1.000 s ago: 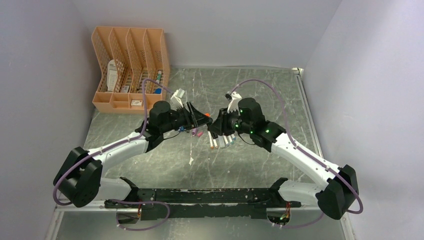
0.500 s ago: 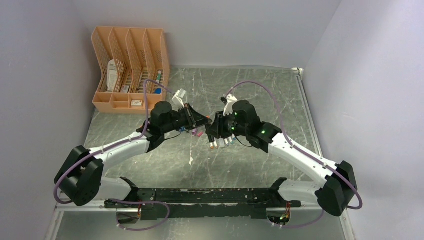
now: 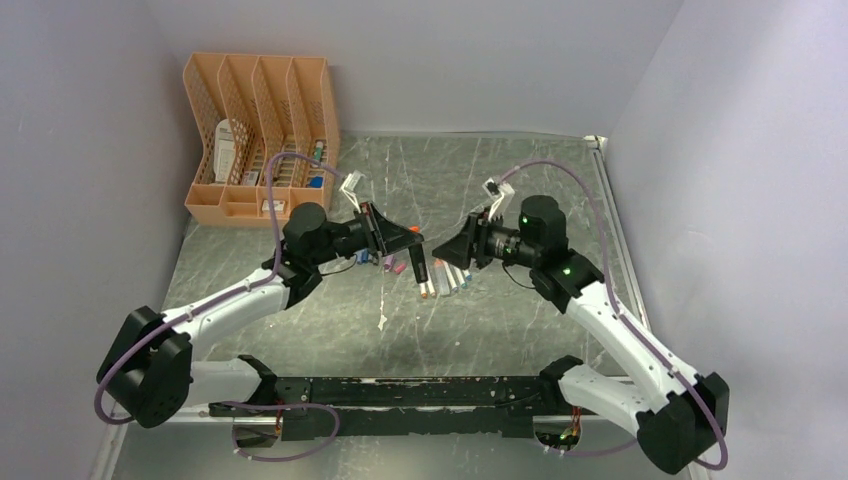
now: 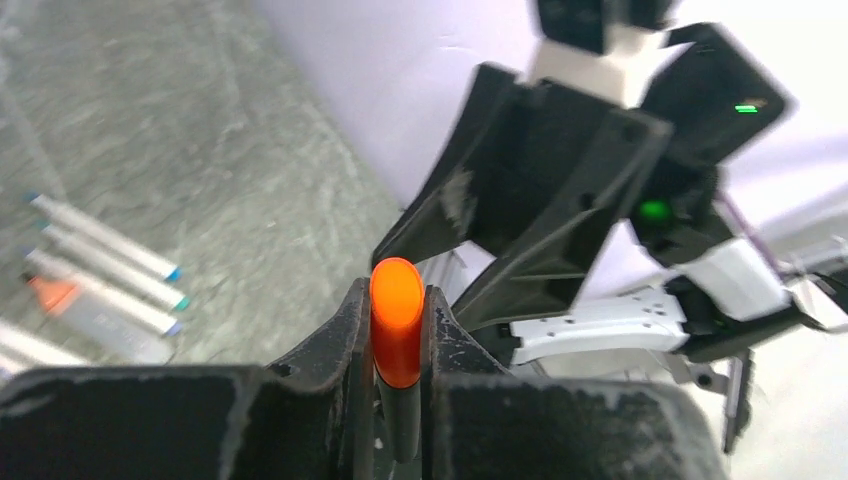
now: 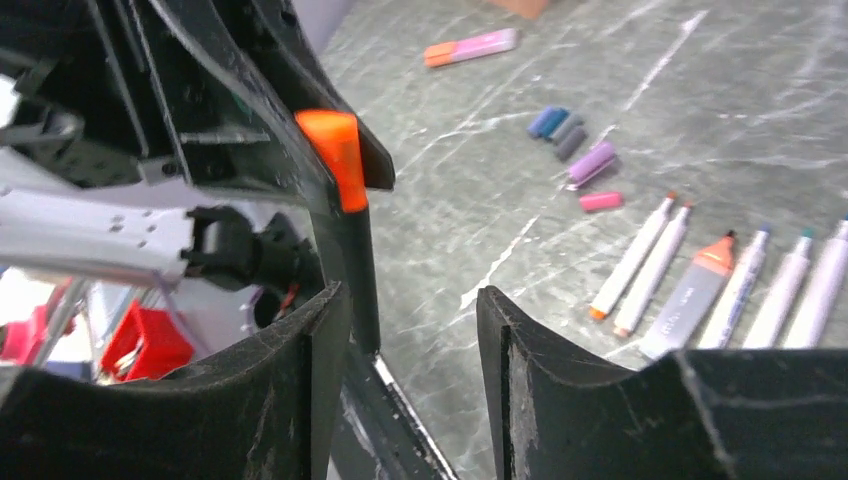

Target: Open the pen caps

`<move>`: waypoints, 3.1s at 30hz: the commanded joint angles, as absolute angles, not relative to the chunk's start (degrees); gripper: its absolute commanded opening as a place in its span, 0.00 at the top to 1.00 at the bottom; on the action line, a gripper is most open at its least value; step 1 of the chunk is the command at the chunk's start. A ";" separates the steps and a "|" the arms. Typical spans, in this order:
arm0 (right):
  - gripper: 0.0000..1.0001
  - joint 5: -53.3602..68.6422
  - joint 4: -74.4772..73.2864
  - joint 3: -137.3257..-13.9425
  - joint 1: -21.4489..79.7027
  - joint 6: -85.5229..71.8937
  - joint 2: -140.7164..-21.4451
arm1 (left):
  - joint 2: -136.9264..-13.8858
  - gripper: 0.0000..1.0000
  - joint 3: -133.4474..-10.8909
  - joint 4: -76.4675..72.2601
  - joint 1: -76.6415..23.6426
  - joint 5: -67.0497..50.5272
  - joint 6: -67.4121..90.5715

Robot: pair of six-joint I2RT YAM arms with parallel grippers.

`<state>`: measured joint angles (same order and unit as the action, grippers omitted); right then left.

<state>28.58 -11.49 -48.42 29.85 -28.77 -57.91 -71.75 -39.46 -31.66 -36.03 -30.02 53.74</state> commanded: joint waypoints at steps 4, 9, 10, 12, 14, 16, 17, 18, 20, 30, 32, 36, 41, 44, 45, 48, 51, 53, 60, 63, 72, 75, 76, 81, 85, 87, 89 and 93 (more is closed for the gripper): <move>0.51 51.86 9.05 -39.14 26.63 -41.09 -52.25 | -70.33 0.93 -38.22 -52.20 -35.42 -40.68 60.29; 0.50 56.71 24.91 -35.63 26.58 -50.99 -51.31 | -73.01 0.93 -38.14 -62.88 -35.40 -43.98 65.12; 0.51 56.99 26.98 -35.40 26.65 -52.33 -51.55 | -73.68 0.93 -38.10 -64.52 -35.42 -44.31 65.89; 0.50 57.16 30.59 -35.13 26.65 -54.37 -52.17 | -74.92 0.93 -37.99 -67.91 -35.42 -44.64 67.29; 0.51 57.34 34.13 -34.84 26.63 -56.80 -53.20 | -76.00 0.93 -37.73 -70.61 -35.42 -44.58 68.22; 0.51 57.13 35.94 -34.95 26.71 -58.17 -54.45 | -76.43 0.93 -37.55 -70.99 -35.40 -44.28 68.01; 0.51 57.15 36.92 -35.08 26.72 -58.64 -55.08 | -76.54 0.93 -37.39 -71.20 -35.42 -44.11 67.94; 0.51 57.07 37.63 -35.03 26.72 -59.20 -55.60 | -76.62 0.93 -37.29 -71.43 -35.49 -43.87 67.86; 0.51 56.91 36.75 -35.66 26.75 -58.64 -56.82 | -77.00 0.93 -37.14 -72.38 -35.48 -43.48 68.08; 0.59 54.45 34.87 -37.72 27.69 -55.89 -61.07 | -79.26 0.93 -37.92 -74.97 -36.57 -41.49 68.47; 0.62 54.12 35.39 -37.86 27.93 -55.86 -61.67 | -79.76 0.93 -38.03 -75.20 -36.89 -41.15 68.42; 0.74 53.66 35.84 -37.97 28.65 -55.70 -62.77 | -80.20 0.93 -38.20 -74.11 -37.49 -40.35 67.72; 0.97 53.33 32.40 -38.38 29.92 -53.81 -63.35 | -78.65 0.81 -39.36 -67.25 -37.88 -39.72 63.65; 1.00 53.10 27.48 -39.16 29.94 -51.02 -63.29 | -76.91 0.61 -40.24 -60.95 -37.88 -39.14 60.40; 1.00 53.05 26.31 -39.27 29.97 -50.19 -63.21 | -76.38 0.59 -40.66 -58.23 -37.88 -38.97 59.14; 1.00 53.19 24.16 -39.21 29.95 -48.93 -62.87 | -75.44 0.58 -41.41 -54.08 -37.84 -38.25 57.25; 1.00 53.09 23.34 -38.96 29.91 -48.34 -62.74 | -75.85 0.73 -42.07 -52.59 -37.81 -38.46 57.01; 1.00 53.09 23.22 -38.80 29.97 -48.28 -62.71 | -76.17 0.83 -42.16 -52.32 -37.88 -38.69 56.96; 1.00 52.59 22.37 -39.06 29.77 -47.89 -62.93 | -75.90 0.81 -42.95 -48.77 -38.06 -39.88 55.39; 1.00 52.47 21.79 -39.65 29.70 -47.47 -63.36 | -75.39 0.63 -42.78 -48.49 -38.06 -40.56 55.11; 1.00 52.24 21.01 -40.48 29.53 -47.07 -63.89 | -74.96 0.58 -42.35 -47.75 -38.03 -40.46 55.01; 1.00 51.99 20.98 -40.52 29.39 -47.17 -63.91 | -75.38 0.68 -42.12 -48.04 -38.21 -40.58 55.36; 1.00 52.00 21.20 -40.60 29.39 -47.34 -64.05 | -75.48 0.73 -42.10 -47.95 -38.23 -40.43 55.30; 1.00 51.69 20.53 -40.52 29.33 -47.26 -63.73 | -76.70 0.93 -42.54 -47.35 -38.23 -38.98 55.12; 1.00 51.34 19.71 -38.60 29.39 -47.41 -62.62 | -78.28 0.93 -45.38 -45.05 -37.55 -36.79 52.81; 1.00 51.28 19.58 -36.31 29.43 -48.02 -61.62 | -80.29 0.93 -48.18 -45.44 -36.33 -37.06 52.49; 1.00 50.89 18.57 -34.24 29.52 -48.51 -59.98 | -82.39 0.93 -50.57 -47.34 -34.63 -37.13 53.32; 1.00 49.03 16.17 -29.65 31.94 -49.89 -55.56 | -87.47 0.93 -57.01 -50.52 -30.02 -38.19 54.99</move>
<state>45.30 22.13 -34.92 28.51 -47.62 -59.61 -83.61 -49.08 -43.86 -36.23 -43.38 56.03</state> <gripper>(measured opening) 0.170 0.272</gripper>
